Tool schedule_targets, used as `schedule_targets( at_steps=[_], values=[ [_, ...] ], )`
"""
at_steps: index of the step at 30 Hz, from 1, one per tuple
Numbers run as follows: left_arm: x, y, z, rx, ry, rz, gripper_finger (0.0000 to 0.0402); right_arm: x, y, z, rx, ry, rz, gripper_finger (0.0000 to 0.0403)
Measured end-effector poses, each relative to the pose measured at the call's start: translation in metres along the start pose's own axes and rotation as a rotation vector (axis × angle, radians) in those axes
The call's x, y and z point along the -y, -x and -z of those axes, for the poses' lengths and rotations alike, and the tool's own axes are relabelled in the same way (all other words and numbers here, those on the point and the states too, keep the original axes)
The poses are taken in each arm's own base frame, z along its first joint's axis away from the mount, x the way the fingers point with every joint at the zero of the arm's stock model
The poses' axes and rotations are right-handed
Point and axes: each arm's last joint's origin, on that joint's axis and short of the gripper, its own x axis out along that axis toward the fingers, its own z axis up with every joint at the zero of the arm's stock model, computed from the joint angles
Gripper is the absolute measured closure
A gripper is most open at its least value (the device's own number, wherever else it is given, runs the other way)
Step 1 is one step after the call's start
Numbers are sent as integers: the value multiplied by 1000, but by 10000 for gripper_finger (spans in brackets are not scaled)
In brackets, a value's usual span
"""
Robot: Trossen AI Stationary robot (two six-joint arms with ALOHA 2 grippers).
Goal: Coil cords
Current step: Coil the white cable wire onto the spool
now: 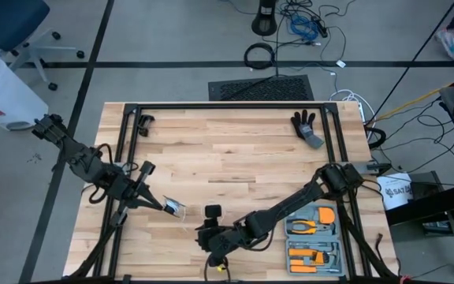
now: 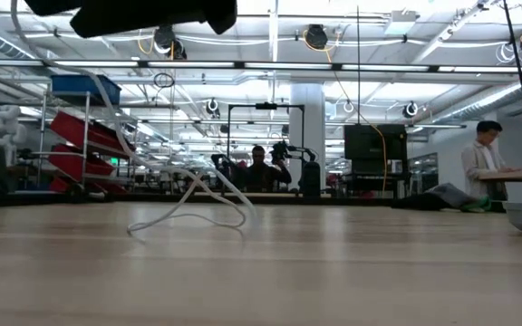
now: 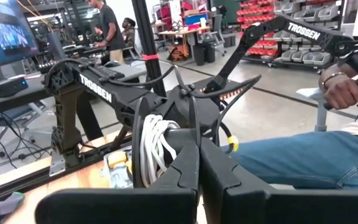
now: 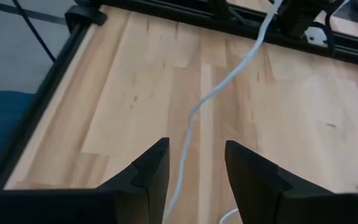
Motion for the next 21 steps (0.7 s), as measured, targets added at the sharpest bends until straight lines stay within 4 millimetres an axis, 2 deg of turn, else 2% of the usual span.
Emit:
schedule_targets(
  at_steps=[5, 14, 21],
  values=[
    [0, 0, 0, 1, -4, 0, 400, -1, 0, 0, -2, -19, -22, 261],
    [0, 0, 0, 3, -4, 0, 400, -2, -17, 4, 50, -31, -18, 261],
    [0, 0, 0, 3, -3, 0, 400, 0, -17, 0, 108, -20, 75, 277]
  ],
)
